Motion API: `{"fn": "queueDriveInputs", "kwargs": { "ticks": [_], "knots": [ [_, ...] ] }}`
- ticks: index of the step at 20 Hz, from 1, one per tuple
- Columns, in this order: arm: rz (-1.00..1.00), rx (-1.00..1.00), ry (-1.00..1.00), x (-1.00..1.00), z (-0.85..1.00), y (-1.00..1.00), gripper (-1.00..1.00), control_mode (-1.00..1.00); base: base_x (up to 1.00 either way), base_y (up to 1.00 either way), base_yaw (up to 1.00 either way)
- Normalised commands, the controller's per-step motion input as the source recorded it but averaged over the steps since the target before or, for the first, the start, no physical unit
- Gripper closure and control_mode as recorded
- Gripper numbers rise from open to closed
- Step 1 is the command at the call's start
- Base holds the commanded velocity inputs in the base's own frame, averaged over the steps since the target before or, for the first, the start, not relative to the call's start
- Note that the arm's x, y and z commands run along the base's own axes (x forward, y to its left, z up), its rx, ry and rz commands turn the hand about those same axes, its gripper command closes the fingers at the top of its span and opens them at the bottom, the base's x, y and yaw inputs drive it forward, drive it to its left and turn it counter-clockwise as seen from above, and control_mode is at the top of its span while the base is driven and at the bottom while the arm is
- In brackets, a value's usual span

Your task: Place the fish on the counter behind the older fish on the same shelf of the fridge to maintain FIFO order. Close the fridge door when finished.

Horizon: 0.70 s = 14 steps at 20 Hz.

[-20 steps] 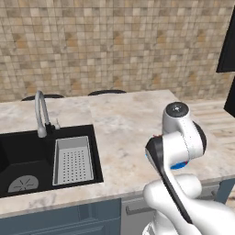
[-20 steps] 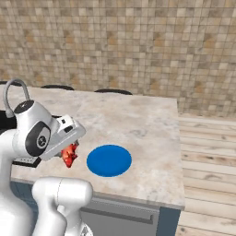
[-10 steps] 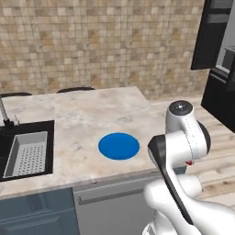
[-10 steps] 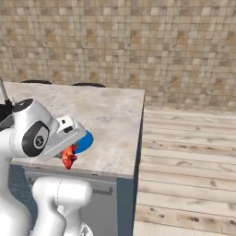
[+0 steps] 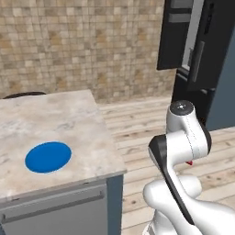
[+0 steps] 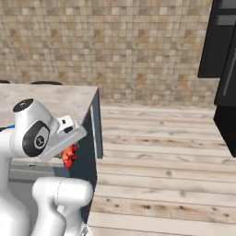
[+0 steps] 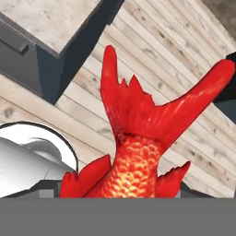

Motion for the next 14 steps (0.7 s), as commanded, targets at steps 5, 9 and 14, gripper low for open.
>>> {"fn": "queueDriveInputs", "kwargs": {
  "ticks": [5,9,14],
  "knots": [
    [0.00,0.00,0.00,0.00,0.00,0.00,1.00,1.00,0.64,-1.00,-0.18],
    [0.00,0.00,0.00,0.00,0.00,0.00,1.00,1.00,0.95,-1.00,-0.11],
    [0.00,0.00,0.00,0.00,0.00,0.00,1.00,1.00,1.00,-0.74,-0.01]
  ]
}}
